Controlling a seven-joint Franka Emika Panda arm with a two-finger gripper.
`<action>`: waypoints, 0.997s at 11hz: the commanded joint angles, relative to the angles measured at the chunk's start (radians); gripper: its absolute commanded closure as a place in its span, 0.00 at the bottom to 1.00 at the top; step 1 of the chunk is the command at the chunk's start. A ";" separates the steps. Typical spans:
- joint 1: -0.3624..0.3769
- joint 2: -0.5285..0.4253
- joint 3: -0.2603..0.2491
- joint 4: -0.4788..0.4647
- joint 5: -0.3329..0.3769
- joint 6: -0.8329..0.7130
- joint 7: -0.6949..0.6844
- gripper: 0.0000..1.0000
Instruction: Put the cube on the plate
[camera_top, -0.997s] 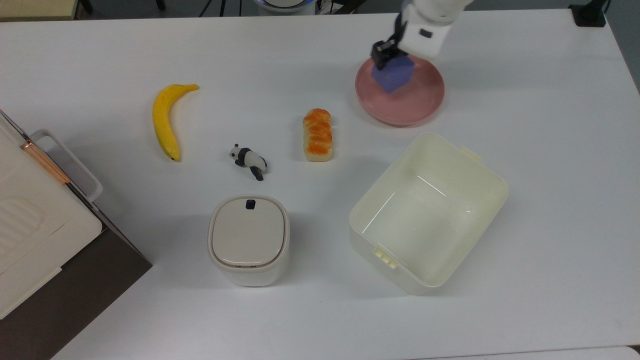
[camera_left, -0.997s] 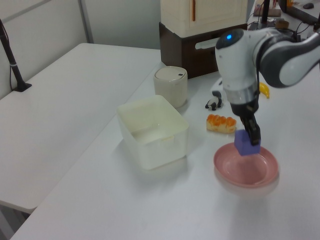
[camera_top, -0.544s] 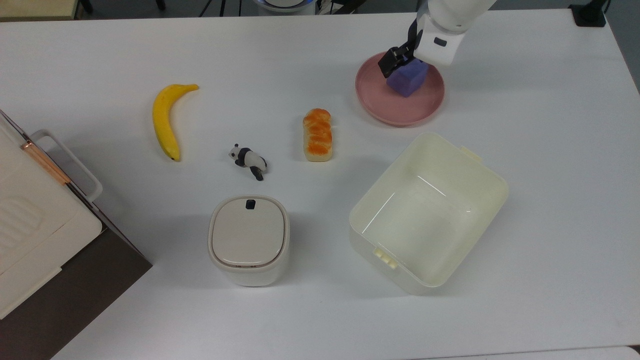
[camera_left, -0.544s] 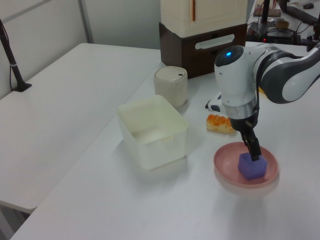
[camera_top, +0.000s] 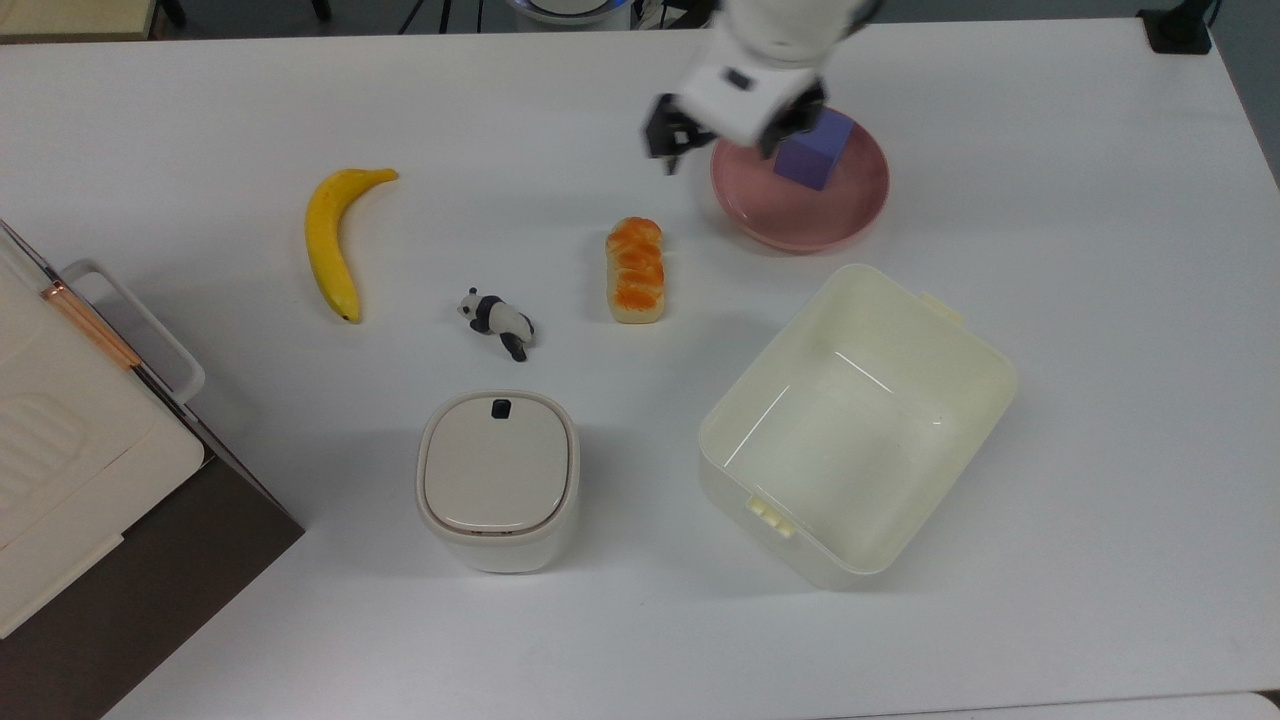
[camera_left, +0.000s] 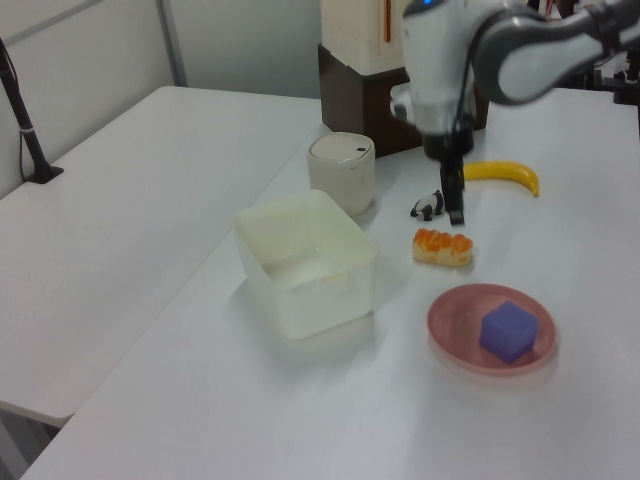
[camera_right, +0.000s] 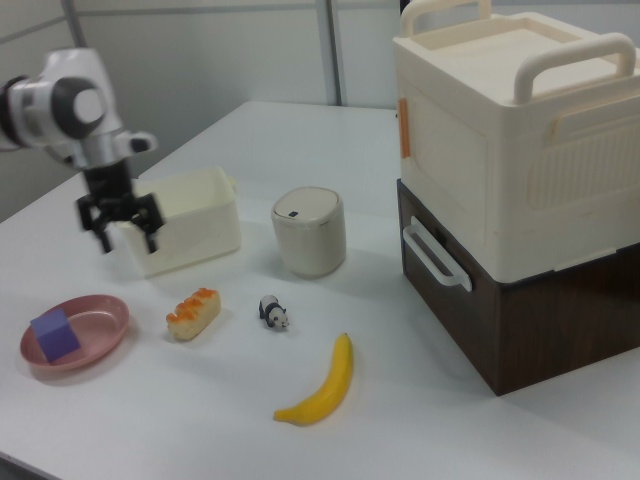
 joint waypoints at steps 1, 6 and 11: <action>-0.087 -0.057 -0.073 0.075 -0.004 -0.025 0.019 0.00; -0.130 -0.192 -0.224 0.088 0.074 -0.035 0.032 0.00; -0.129 -0.205 -0.239 0.086 0.085 -0.099 0.019 0.00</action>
